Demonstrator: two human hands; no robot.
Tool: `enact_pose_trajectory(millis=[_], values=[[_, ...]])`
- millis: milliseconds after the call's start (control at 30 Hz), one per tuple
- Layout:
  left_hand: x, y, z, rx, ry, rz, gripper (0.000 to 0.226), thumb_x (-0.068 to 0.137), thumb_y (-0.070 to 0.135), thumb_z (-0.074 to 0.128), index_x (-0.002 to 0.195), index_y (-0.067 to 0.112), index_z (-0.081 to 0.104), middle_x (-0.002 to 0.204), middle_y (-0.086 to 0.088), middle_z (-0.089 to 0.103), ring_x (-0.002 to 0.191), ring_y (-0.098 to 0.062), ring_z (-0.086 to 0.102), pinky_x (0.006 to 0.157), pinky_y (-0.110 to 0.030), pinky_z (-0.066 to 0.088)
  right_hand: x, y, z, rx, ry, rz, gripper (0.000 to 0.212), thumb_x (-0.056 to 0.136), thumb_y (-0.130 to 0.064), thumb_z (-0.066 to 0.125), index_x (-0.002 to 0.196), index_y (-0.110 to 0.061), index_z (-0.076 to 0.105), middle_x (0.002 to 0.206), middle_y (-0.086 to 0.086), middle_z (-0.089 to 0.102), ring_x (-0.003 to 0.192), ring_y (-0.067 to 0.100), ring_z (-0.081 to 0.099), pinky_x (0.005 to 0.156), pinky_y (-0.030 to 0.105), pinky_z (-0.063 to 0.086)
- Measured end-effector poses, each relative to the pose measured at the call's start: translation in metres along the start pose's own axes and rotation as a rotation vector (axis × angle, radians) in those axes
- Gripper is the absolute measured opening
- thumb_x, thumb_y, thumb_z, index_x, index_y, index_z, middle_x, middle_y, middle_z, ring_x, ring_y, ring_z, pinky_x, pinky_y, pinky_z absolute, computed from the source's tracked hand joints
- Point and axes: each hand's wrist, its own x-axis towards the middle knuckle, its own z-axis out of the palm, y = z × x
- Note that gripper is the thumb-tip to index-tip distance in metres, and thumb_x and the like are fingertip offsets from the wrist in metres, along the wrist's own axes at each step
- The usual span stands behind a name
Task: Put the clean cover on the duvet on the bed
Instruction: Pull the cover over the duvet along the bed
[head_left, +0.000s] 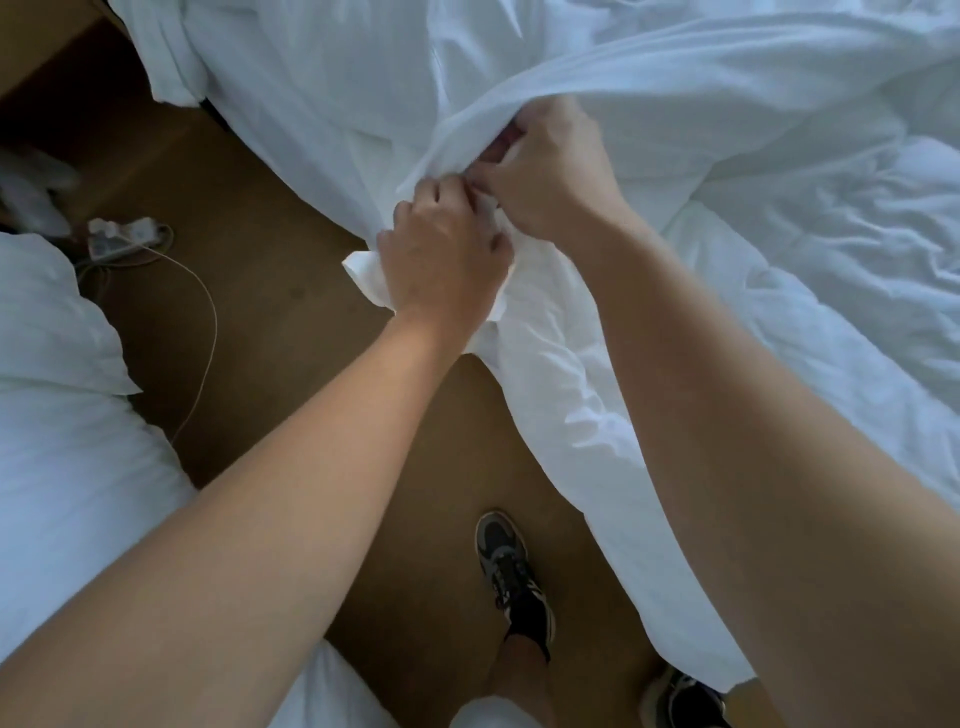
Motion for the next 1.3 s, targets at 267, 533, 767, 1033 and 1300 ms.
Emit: enact_pose_trajectory(millis=[267,533,767,1033,1300], values=[[0.035,-0.045,-0.022,-0.640,-0.315,-0.272,0.025,0.081,-0.001,0.056,0.065,0.016,0.066,0.073,-0.008,0.065,0.071,-0.026,0.063,0.068,-0.047,0.059,-0.013,0.030,0.021,0.382,-0.095,0.189,0.043,0.079,-0.036,0.083,0.062,-0.021,0.047,0.071,0.005,0.060,0.077,0.031,0.070,0.076,0.057,0.057],[0.031,-0.049,-0.032,-0.831,-0.609,-0.217,0.041,0.073,-0.018,0.036,0.091,-0.004,0.070,0.083,-0.021,0.070,0.077,-0.035,0.068,0.078,-0.052,0.059,-0.041,0.038,0.055,0.855,-0.225,0.215,0.036,0.091,-0.030,0.076,0.115,-0.004,0.068,0.108,0.012,0.076,0.102,0.023,0.073,0.096,0.047,0.057],[0.035,-0.030,-0.044,-0.921,-0.835,-0.195,0.036,0.094,-0.013,0.034,0.093,-0.004,0.069,0.082,-0.017,0.072,0.077,-0.031,0.072,0.067,-0.034,0.061,-0.042,0.029,0.060,0.860,-0.090,0.160,0.060,0.080,-0.065,0.066,0.118,-0.020,0.068,0.110,-0.009,0.075,0.106,0.002,0.068,0.097,0.025,0.053],[0.059,-0.021,-0.050,-0.762,-0.612,-0.224,0.034,0.094,-0.011,0.036,0.094,-0.006,0.069,0.088,-0.026,0.070,0.078,-0.040,0.069,0.072,-0.044,0.060,-0.039,0.017,0.061,0.815,0.069,0.234,0.049,0.070,-0.062,0.079,0.106,-0.031,0.068,0.097,-0.025,0.072,0.095,-0.008,0.066,0.087,0.018,0.052],[0.101,0.047,-0.033,-0.474,-0.597,-0.244,0.063,0.076,0.062,0.070,0.123,0.021,0.066,0.113,0.004,0.064,0.097,-0.020,0.061,0.088,-0.035,0.049,-0.099,0.027,0.104,0.980,0.049,0.411,0.044,0.081,-0.054,0.077,0.116,-0.031,0.066,0.104,-0.016,0.074,0.093,-0.002,0.069,0.076,0.018,0.054]])
